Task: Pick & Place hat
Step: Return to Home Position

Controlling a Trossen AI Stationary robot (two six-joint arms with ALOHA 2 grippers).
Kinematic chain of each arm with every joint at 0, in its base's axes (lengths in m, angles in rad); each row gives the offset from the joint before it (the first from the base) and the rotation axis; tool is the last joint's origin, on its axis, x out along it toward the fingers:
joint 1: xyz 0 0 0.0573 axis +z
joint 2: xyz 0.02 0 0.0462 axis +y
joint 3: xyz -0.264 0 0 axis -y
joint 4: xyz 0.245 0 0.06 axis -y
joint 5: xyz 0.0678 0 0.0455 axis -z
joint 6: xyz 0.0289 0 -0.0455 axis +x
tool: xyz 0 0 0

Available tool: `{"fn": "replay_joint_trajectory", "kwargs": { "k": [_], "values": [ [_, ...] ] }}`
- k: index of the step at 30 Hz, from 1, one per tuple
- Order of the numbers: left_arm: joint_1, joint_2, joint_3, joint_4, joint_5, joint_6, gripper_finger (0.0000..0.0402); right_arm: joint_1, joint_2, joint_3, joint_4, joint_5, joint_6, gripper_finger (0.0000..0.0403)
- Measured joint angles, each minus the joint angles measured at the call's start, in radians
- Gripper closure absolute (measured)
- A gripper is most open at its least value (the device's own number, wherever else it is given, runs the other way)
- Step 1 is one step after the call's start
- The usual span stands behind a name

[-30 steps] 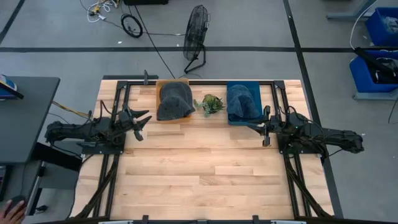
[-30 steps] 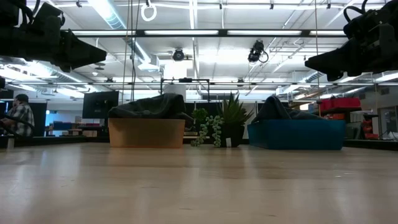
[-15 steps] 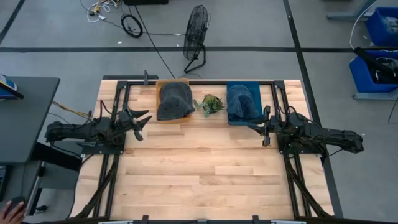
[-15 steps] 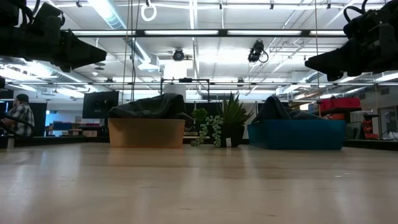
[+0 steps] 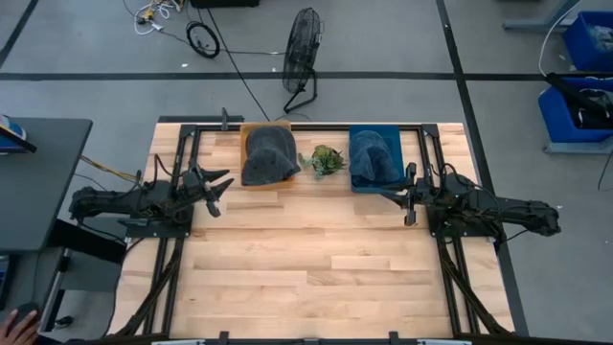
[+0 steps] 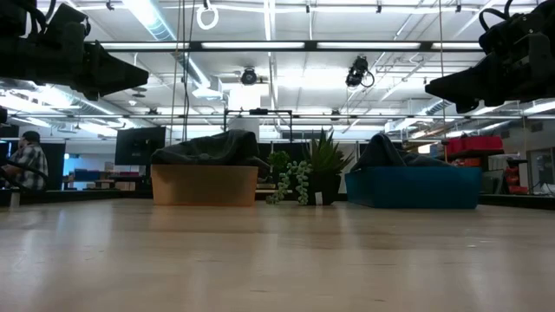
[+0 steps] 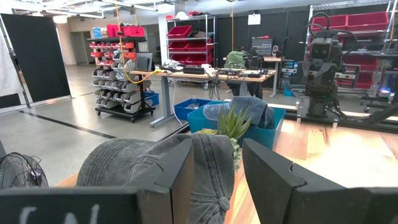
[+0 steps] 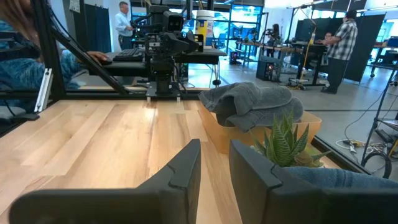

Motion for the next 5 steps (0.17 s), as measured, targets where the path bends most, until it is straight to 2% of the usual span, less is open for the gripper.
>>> {"fn": "replay_joint_trajectory", "kwargs": {
  "k": [5],
  "values": [
    [0.0,0.0,0.0,0.0,0.0,0.0,0.0259,0.0,0.0,0.0,0.0,0.0,0.0,0.0316]
  ]
}}
